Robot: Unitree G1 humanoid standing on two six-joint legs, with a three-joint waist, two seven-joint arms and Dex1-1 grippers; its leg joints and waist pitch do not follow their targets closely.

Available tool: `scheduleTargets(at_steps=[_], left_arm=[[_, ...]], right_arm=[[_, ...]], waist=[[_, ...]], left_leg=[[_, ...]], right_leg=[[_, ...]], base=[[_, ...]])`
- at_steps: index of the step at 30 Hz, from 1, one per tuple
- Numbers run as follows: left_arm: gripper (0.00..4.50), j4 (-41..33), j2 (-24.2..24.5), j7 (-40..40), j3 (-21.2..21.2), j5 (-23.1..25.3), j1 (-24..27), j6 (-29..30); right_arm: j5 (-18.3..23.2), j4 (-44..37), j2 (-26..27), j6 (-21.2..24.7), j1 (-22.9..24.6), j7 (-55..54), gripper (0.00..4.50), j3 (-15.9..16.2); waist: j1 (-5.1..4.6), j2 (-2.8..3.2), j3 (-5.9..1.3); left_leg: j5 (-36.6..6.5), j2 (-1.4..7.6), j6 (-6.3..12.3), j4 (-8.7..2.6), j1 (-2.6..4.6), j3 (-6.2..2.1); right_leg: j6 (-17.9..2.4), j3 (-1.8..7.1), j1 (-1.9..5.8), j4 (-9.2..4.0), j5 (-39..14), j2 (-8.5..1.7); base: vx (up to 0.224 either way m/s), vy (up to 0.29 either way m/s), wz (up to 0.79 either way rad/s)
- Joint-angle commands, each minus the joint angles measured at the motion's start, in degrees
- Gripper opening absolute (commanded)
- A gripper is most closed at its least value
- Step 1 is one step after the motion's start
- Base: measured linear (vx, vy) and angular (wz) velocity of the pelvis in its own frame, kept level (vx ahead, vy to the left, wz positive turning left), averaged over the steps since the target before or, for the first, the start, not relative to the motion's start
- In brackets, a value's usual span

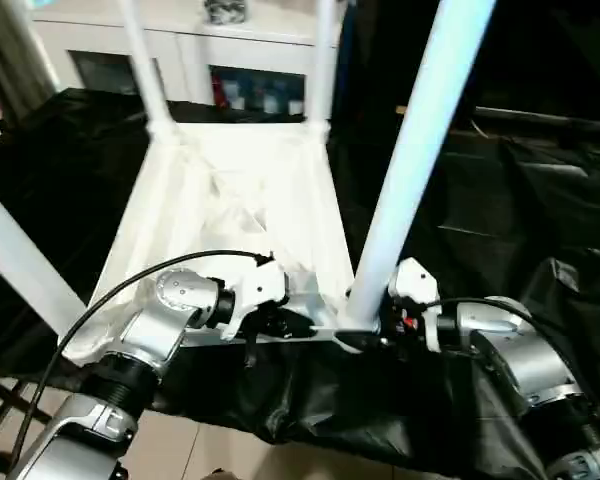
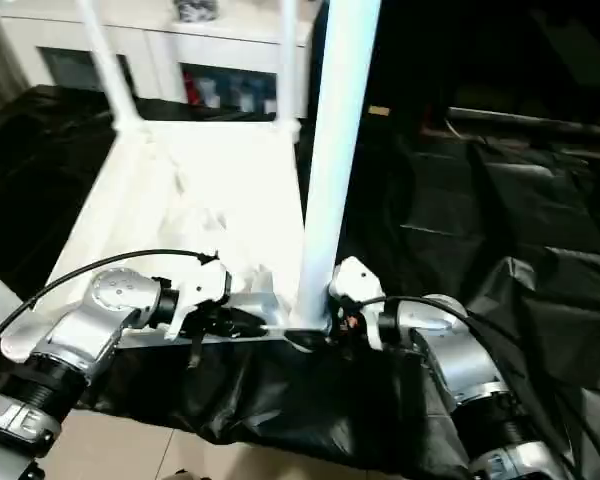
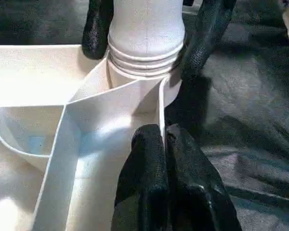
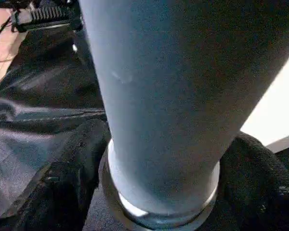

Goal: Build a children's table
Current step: Rotate leg to tighten

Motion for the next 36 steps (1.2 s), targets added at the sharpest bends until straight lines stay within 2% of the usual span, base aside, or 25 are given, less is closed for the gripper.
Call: scheduleTargets(at_steps=[1, 2, 4, 6, 12, 14, 15, 16, 18, 19, 20, 21, 22, 23, 24, 27, 28, 29, 30, 31, 33, 35, 36], left_arm=[[0.0, -0.7, -0.4, -1.6, -0.5, -1.2, -1.2, -1.0], [0.0, -0.6, -0.3, -1.6, -0.4, -1.2, -1.3, -1.0], [0.0, -0.4, -0.3, -1.5, -0.3, -1.3, -1.3, -1.0], [0.0, -0.6, -0.3, -1.0, -0.1, -1.5, -1.2, -0.9], [0.0, -2.5, -0.9, 2.0, 0.8, -1.5, 0.4, 0.3], [0.0, -1.9, -2.3, 6.9, 1.1, 0.2, 0.7, 0.6], [0.0, -1.1, -3.9, 11.0, 1.4, 1.4, 0.6, 1.5], [0.0, -0.5, -5.8, 14.5, 1.6, 2.2, 0.5, 2.4], [0.0, 0.0, -8.2, 18.5, 1.2, 3.3, 0.3, 3.7], [0.0, 0.2, -8.7, 19.3, 1.1, 3.7, 0.3, 3.9], [0.0, 1.3, -11.2, 23.7, 0.8, 5.0, -0.2, 4.9], [0.0, 1.3, -11.2, 23.7, 0.8, 5.0, -0.2, 4.9], [0.0, 2.1, -14.4, 28.2, 0.4, 5.8, -0.8, 6.4], [0.0, 2.2, -15.2, 29.6, 0.2, 6.2, -1.0, 6.7], [0.0, 2.2, -16.0, 30.8, -0.1, 6.6, -1.1, 6.9], [0.0, 1.6, -16.6, 30.2, -0.6, 6.8, -0.9, 6.1], [0.0, 1.5, -16.7, 29.9, -0.6, 6.8, -0.8, 6.0], [0.0, 0.2, -16.3, 28.1, -0.6, 6.4, -0.3, 5.3], [0.0, -0.1, -15.9, 27.6, -0.5, 6.3, -0.1, 5.0], [0.0, -0.3, -15.6, 27.3, -0.4, 6.2, 0.0, 4.8], [0.0, -1.0, -14.5, 25.7, -0.2, 5.6, 0.5, 3.6], [0.0, -2.6, -12.0, 22.4, 1.0, 3.5, 1.6, 1.7], [0.0, -2.7, -11.9, 22.2, 1.0, 3.5, 1.6, 1.6]], right_arm=[[-0.2, -0.2, -0.5, 0.0, -1.0, 0.5, 3.15, 0.3], [-0.3, 0.0, -0.5, -0.2, -1.2, 0.6, 3.15, 0.4], [-0.2, 0.2, -0.5, -0.3, -1.3, 0.6, 2.96, 0.5], [0.1, 0.2, -0.2, -0.3, -1.2, 0.6, 2.88, 0.5], [1.8, -0.5, 2.5, 0.1, 0.6, -1.7, 2.72, -0.6], [2.1, 0.1, 5.7, -0.1, 1.6, -6.9, 2.7, -2.1], [0.7, 0.9, 8.4, -0.8, 2.0, -12.5, 2.7, -2.7], [-1.2, 2.2, 11.0, -1.3, 2.1, -19.2, 2.7, -3.3], [-3.1, 3.4, 14.5, -2.2, 2.2, -26.5, 2.7, -3.9], [-3.3, 3.6, 15.3, -2.4, 2.2, -27.6, 2.7, -4.0], [-4.1, 5.0, 18.4, -2.0, 1.6, -33.3, 2.7, -4.5], [-4.1, 5.0, 18.4, -2.0, 1.6, -33.3, 2.7, -4.5], [-5.4, 7.3, 22.3, -1.3, 0.3, -40.5, 2.7, -5.3], [-5.6, 8.0, 23.4, -1.0, -0.3, -42.0, 2.7, -5.5], [-5.8, 8.6, 24.4, -0.8, -1.0, -43.1, 2.7, -5.7], [-5.8, 8.9, 25.2, -2.2, -1.9, -42.1, 2.7, -5.4], [-5.7, 8.8, 25.4, -2.5, -1.9, -41.9, 3.25, -5.5], [-3.3, 7.6, 25.8, -2.2, -1.7, -39.9, 3.39, -6.4], [-2.6, 7.1, 25.5, -2.2, -1.7, -39.2, 3.39, -6.8], [-2.3, 6.9, 25.2, -2.2, -1.6, -38.9, 3.45, -7.0], [-1.4, 5.6, 23.8, -1.4, -1.3, -36.5, 3.79, -7.2], [-0.9, 2.9, 17.7, 0.7, -0.6, -28.8, 3.87, -5.9], [-0.8, 2.8, 17.5, 0.7, -0.6, -28.5, 3.98, -5.9]], waist=[[-0.24, -0.55, -3.37], [-0.15, -0.42, -3.44], [-0.11, -0.66, -3.49], [-0.03, -0.63, -3.49], [-0.04, -0.5, -3.45], [-0.28, -0.43, -3.31], [-0.4, -0.19, -3.3], [-0.7, -0.31, -3.27], [-1.28, -0.42, -3.17], [-1.5, -0.21, -3.1], [-2.15, -0.19, -3.03], [-2.32, -0.22, -2.96], [-2.33, -0.37, -3.03], [-2.58, -0.22, -2.91], [-2.7, -0.25, -2.95], [-2.98, 0.07, -3.0], [-3.04, 0.08, -3.09], [-2.99, 0.13, -3.2], [-2.93, 0.63, -3.23], [-3.06, 0.35, -3.26], [-3.0, 0.33, -3.36], [-2.89, 0.44, -3.46], [-2.76, 0.36, -3.53]], left_leg=[[-15.3, 1.68, 1.68, -3.55, 1.09, -0.59], [-14.4, 1.67, 1.86, -3.48, 1.02, -0.62], [-13.5, 1.63, 2.2, -3.38, 0.94, -0.58], [-13.0, 1.63, 2.44, -3.36, 0.89, -0.59], [-13.7, 1.65, 2.17, -3.38, 0.87, -0.62], [-14.9, 1.62, 1.53, -3.51, 0.96, -0.68], [-15.1, 1.61, 1.12, -3.57, 1.01, -0.75], [-15.8, 1.51, 0.39, -3.61, 1.09, -0.76], [-17.0, 1.32, -0.91, -3.92, 0.94, -1.1], [-17.5, 1.27, -1.12, -4.02, 0.85, -1.19], [-19.0, 1.25, -1.13, -3.89, 1.12, -1.13], [-19.6, 1.14, -0.98, -3.86, 1.25, -1.06], [-19.7, 1.01, -0.67, -3.82, 1.19, -1.17], [-20.1, 1.01, -0.76, -3.86, 1.21, -1.2], [-20.3, 0.95, -0.82, -3.88, 1.23, -1.29], [-21.0, 1.01, -0.18, -3.91, 1.18, -1.32], [-20.8, 0.96, 0.07, -3.91, 1.04, -1.3], [-20.3, 1.0, 0.44, -3.9, 0.99, -1.29], [-20.1, 1.04, 0.46, -3.93, 0.96, -1.33], [-19.8, 1.06, 0.62, -3.93, 0.83, -1.27], [-18.7, 1.09, 1.05, -3.9, 0.68, -1.24], [-17.5, 1.1, 1.82, -3.73, 0.61, -1.1], [-16.9, 1.09, 2.08, -3.6, 0.63, -1.08]], right_leg=[[-11.5, 1.83, 2.22, -3.4, -15.4, -3.07], [-11.6, 1.85, 2.28, -3.26, -14.6, -3.15], [-11.8, 1.84, 2.37, -3.07, -13.5, -3.12], [-11.9, 1.81, 2.4, -3.05, -13.3, -3.17], [-11.7, 1.83, 2.28, -3.11, -14.5, -3.25], [-11.1, 1.86, 2.13, -3.48, -16.2, -3.21], [-11.1, 1.88, 2.04, -3.48, -16.4, -3.21], [-10.8, 1.83, 1.91, -3.64, -17.5, -3.12], [-9.4, 1.61, 2.15, -3.88, -21.2, -3.22], [-8.9, 1.6, 2.16, -3.98, -22.1, -3.2], [-8.3, 1.74, 1.76, -4.44, -23.6, -3.15], [-8.1, 1.76, 1.55, -4.68, -24.5, -3.06], [-7.4, 1.66, 1.75, -4.81, -26.0, -3.13], [-7.1, 1.69, 1.44, -5.01, -27.2, -3.13], [-6.9, 1.57, 1.53, -5.04, -27.8, -3.12], [-6.5, 1.57, 1.5, -5.28, -26.7, -2.95], [-6.8, 1.62, 1.6, -5.16, -25.5, -2.92], [-7.2, 1.68, 1.69, -5.03, -24.3, -2.98], [-7.5, 1.73, 1.7, -4.9, -23.4, -3.0], [-8.0, 1.69, 1.81, -4.77, -21.7, -2.85], [-8.8, 1.71, 2.1, -4.44, -19.4, -2.87], [-9.6, 1.72, 2.36, -4.14, -16.9, -2.8], [-10.0, 1.67, 2.46, -4.01, -16.1, -2.81]], base=[[0.0, 0.0, 0.0], [0.0, 0.0, 0.0], [0.0, 0.0, 0.0], [0.0, 0.0, 0.0], [0.0, 0.0, 0.0], [0.0, 0.0, 0.0], [0.0, 0.0, 0.0], [0.0, 0.0, 0.0], [0.0, 0.0, 0.0], [0.0, 0.0, 0.0], [0.0, 0.0, 0.0], [0.0, 0.0, 0.0], [0.0, 0.0, 0.0], [0.0, 0.0, 0.0], [0.0, 0.0, 0.0], [0.0, 0.0, 0.0], [0.0, 0.0, 0.0], [0.0, 0.0, 0.0], [0.0, 0.0, 0.0], [0.0, 0.0, 0.0], [0.0, 0.0, 0.0], [0.0, 0.0, 0.0], [0.0, 0.0, 0.0]])
